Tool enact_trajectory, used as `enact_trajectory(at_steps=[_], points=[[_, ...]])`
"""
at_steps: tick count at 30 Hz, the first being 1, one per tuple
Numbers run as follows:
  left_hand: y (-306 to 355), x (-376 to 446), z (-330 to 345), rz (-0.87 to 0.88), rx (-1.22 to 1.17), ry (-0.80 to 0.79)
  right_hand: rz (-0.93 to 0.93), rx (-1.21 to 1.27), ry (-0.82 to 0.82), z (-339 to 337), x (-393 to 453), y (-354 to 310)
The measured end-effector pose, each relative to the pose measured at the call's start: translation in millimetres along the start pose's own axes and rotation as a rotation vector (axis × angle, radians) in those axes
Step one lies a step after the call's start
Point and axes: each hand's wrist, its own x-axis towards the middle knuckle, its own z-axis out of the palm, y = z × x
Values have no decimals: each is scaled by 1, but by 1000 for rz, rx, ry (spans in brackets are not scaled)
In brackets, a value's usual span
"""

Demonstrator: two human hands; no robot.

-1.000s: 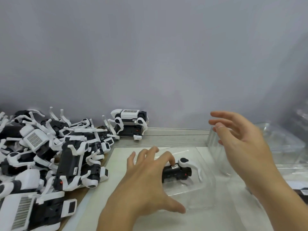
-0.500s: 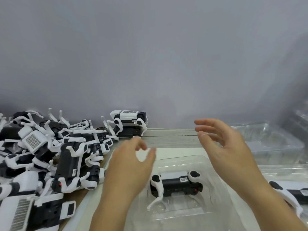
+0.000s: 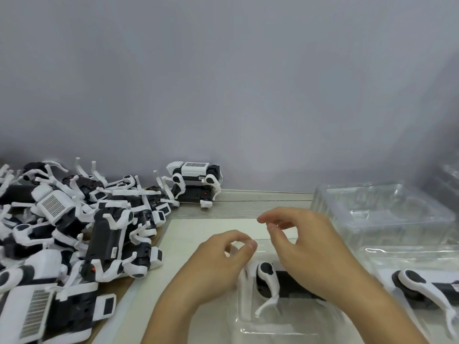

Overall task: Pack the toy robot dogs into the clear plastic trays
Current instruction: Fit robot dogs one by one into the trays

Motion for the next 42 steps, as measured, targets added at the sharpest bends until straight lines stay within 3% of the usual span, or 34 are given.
enact_trajectory(at_steps=[7, 11, 16, 30, 36, 42], points=[[-4, 0, -14, -173, -142, 108, -1, 4, -20, 5, 0, 1], [-9, -4, -21, -249, -192, 75, 28, -8, -66, 5, -2, 3], [-4, -7, -16, -203, -220, -57, 27, -45, -81, 8, -3, 3], [17, -9, 9, -127, -244, -216, -20, 28, 82, -2, 2, 3], [34, -9, 38, -107, -310, -323, 53, 34, 164, -17, 5, 11], [49, -14, 67, -100, -444, -463, 181, -113, 236, -39, 5, 27]])
